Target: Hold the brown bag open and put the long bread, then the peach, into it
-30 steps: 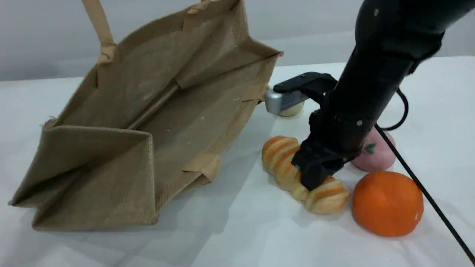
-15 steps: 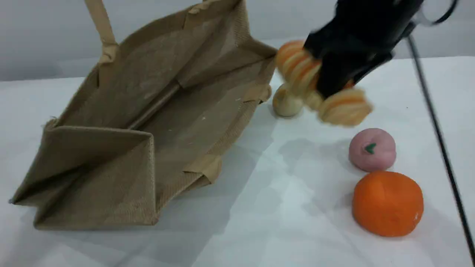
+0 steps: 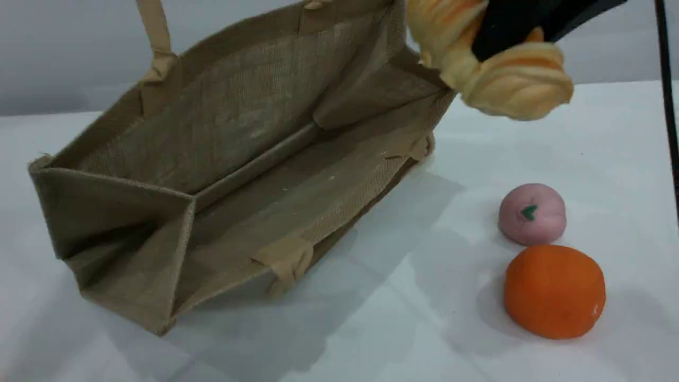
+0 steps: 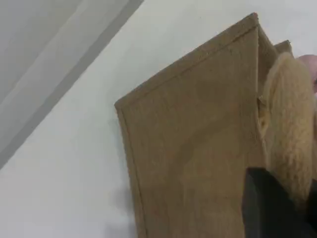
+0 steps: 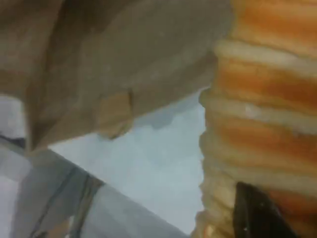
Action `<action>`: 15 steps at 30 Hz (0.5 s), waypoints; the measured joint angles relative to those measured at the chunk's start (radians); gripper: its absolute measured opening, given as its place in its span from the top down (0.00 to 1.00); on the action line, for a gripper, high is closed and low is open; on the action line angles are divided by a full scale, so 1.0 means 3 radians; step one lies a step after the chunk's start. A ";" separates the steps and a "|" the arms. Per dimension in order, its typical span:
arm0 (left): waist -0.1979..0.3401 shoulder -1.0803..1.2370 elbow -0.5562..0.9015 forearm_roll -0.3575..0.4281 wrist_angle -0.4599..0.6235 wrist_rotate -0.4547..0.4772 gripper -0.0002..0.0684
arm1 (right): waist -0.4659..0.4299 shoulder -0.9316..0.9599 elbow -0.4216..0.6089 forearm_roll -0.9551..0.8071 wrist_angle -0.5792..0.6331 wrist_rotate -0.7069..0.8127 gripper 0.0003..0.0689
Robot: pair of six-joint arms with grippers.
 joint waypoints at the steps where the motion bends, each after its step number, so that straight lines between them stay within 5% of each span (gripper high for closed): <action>1: 0.0000 0.0000 0.0000 0.0000 0.0000 0.0001 0.88 | 0.0000 0.0000 0.0003 0.0093 -0.0003 0.0000 0.85; 15: 0.0000 0.0000 0.0000 0.0000 -0.0003 0.0024 0.88 | 0.0203 0.0401 0.0003 0.0890 -0.0461 -0.0173 0.86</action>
